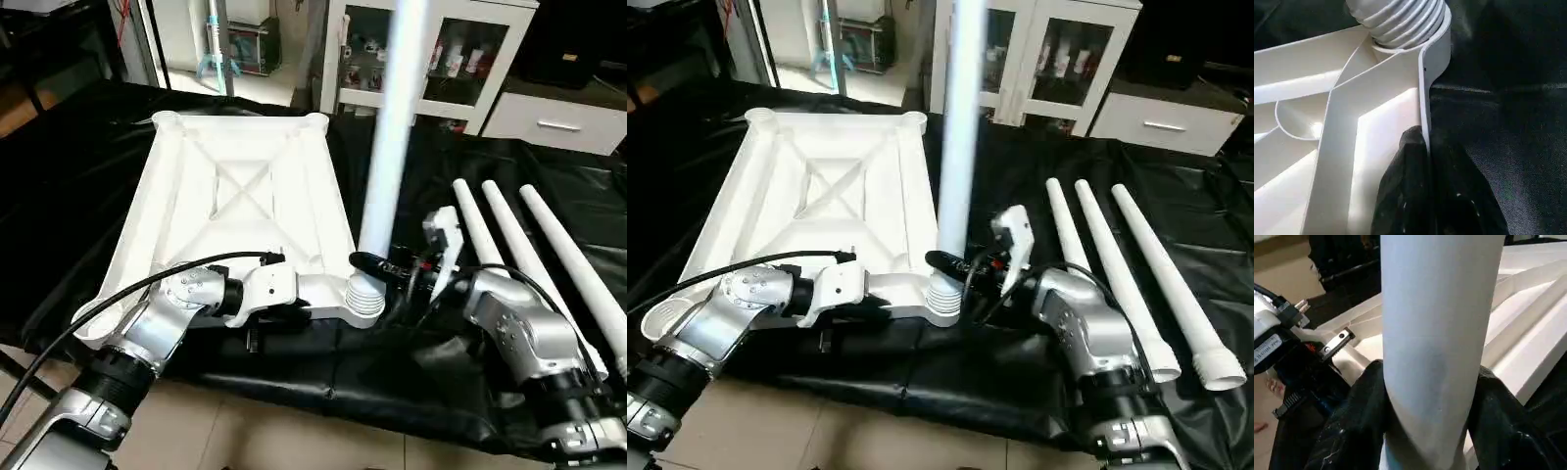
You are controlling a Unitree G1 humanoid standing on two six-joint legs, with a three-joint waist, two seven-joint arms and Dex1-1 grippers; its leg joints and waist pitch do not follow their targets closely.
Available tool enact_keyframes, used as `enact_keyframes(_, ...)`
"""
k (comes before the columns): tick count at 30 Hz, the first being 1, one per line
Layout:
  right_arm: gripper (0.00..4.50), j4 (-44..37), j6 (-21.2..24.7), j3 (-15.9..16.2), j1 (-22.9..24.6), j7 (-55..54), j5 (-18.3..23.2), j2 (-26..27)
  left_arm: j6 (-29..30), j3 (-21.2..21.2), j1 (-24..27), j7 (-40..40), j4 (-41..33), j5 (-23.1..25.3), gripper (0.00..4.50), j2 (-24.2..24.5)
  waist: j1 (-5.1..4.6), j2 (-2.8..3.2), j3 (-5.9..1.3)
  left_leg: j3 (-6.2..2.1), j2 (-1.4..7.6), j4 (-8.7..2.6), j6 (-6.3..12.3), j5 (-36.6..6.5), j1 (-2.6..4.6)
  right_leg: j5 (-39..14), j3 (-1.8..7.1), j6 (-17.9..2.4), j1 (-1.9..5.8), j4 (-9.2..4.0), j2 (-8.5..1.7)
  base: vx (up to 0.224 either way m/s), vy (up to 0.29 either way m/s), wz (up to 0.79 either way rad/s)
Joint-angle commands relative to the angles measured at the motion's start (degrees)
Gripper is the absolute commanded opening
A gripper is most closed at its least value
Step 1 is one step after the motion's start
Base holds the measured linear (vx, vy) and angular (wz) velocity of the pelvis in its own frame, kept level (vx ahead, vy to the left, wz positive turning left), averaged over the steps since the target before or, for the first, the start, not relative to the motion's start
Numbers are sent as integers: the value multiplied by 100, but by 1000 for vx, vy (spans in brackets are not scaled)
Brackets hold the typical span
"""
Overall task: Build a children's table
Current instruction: Insert table leg to table base
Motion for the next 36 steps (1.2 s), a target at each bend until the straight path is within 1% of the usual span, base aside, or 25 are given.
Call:
enact_keyframes(1,191,315,9,-177,327,-374,-280,-134,-21,-104,134,-82,108,62,5,47,8,38,-277,-143,431,-539,65,-1070,22,-1092,252,-1419,223,-427,-497,0,0,0)
enact_keyframes(3,191,233,-53,-204,424,-441,-220,-103,-12,-102,137,-80,97,60,5,48,13,44,-281,-141,431,-543,115,-973,18,-949,249,-1445,234,-421,-499,0,0,0)
enact_keyframes(5,191,190,-121,-238,489,-495,-207,-68,-11,-98,136,-74,99,61,5,47,11,51,-275,-140,432,-547,113,-1022,19,-1013,249,-1447,225,-429,-501,0,0,0)
enact_keyframes(9,191,42,-271,-316,725,-594,-195,25,-8,-91,125,-67,121,76,5,38,13,51,-269,-145,434,-564,70,-1166,20,-1248,253,-1363,220,-459,-503,0,0,0)
enact_keyframes(12,191,-38,-405,-291,857,-618,-269,49,-13,-90,120,-66,133,78,5,35,13,69,-276,-143,436,-569,75,-1108,25,-1132,248,-1361,218,-456,-497,0,0,0)
enact_keyframes(16,191,-188,-680,-213,1068,-683,-398,49,-15,-98,112,-48,148,86,5,31,26,63,-286,-135,431,-565,133,-978,18,-933,244,-1386,236,-442,-499,0,0,0)
enact_keyframes(19,191,-253,-722,-230,1142,-720,-373,73,-11,-100,109,-40,152,87,5,24,33,66,-274,-138,434,-577,137,-1055,18,-1076,245,-1360,231,-461,-500,0,0,0)
enact_keyframes(21,191,-330,-787,-244,1231,-727,-376,84,-5,-102,116,-36,147,88,5,24,30,56,-269,-141,436,-582,116,-1151,23,-1253,249,-1321,221,-475,-500,0,0,0)
enact_keyframes(23,191,-361,-825,-247,1269,-741,-375,89,-5,-104,115,-32,151,90,5,23,31,60,-274,-144,439,-584,111,-1140,21,-1236,249,-1304,219,-474,-502,0,0,0)
enact_keyframes(24,191,-457,-916,-259,1362,-757,-342,111,-2,-105,113,-22,157,93,5,21,34,50,-275,-141,438,-583,124,-1101,22,-1168,249,-1301,216,-468,-495,0,0,0)
enact_keyframes(26,191,-501,-994,-204,1431,-772,-375,90,-1,-103,113,-18,159,92,5,19,42,57,-279,-138,439,-580,141,-1039,21,-1049,250,-1325,222,-459,-500,0,0,0)
enact_keyframes(28,191,-519,-1029,-150,1468,-762,-406,66,0,-103,114,-18,159,92,5,19,47,49,-277,-135,433,-580,172,-1017,14,-1045,250,-1324,230,-460,-500,0,0,0)
enact_keyframes(29,191,-517,-1067,-83,1494,-765,-489,35,1,-104,114,-18,160,94,5,18,47,42,-273,-136,433,-580,177,-1027,10,-1081,252,-1318,231,-466,-503,0,0,0)
enact_keyframes(30,191,-531,-1108,11,1534,-723,-581,-6,6,-105,114,-20,155,97,5,19,52,52,-272,-136,435,-581,169,-1039,14,-1135,253,-1309,227,-472,-508,0,0,0)
enact_keyframes(32,191,-536,-1128,50,1552,-706,-625,-18,9,-104,113,-21,154,98,5,19,46,49,-264,-140,436,-590,156,-1096,12,-1223,250,-1281,225,-479,-500,0,0,0)
enact_keyframes(33,191,-529,-1125,66,1552,-699,-640,-22,7,-103,109,-21,163,100,5,19,46,36,-265,-141,436,-589,157,-1125,10,-1285,253,-1261,222,-481,-505,0,0,0)
enact_keyframes(35,191,-504,-1164,151,1545,-678,-745,-66,5,-101,107,-19,167,101,5,20,44,42,-261,-143,437,-594,149,-1159,11,-1347,254,-1241,217,-491,-505,0,0,0)
enact_keyframes(36,191,-491,-1200,204,1544,-663,-797,-91,6,-101,108,-18,167,100,5,21,31,39,-255,-149,436,-603,130,-1248,10,-1462,252,-1201,210,-503,-498,0,0,0)
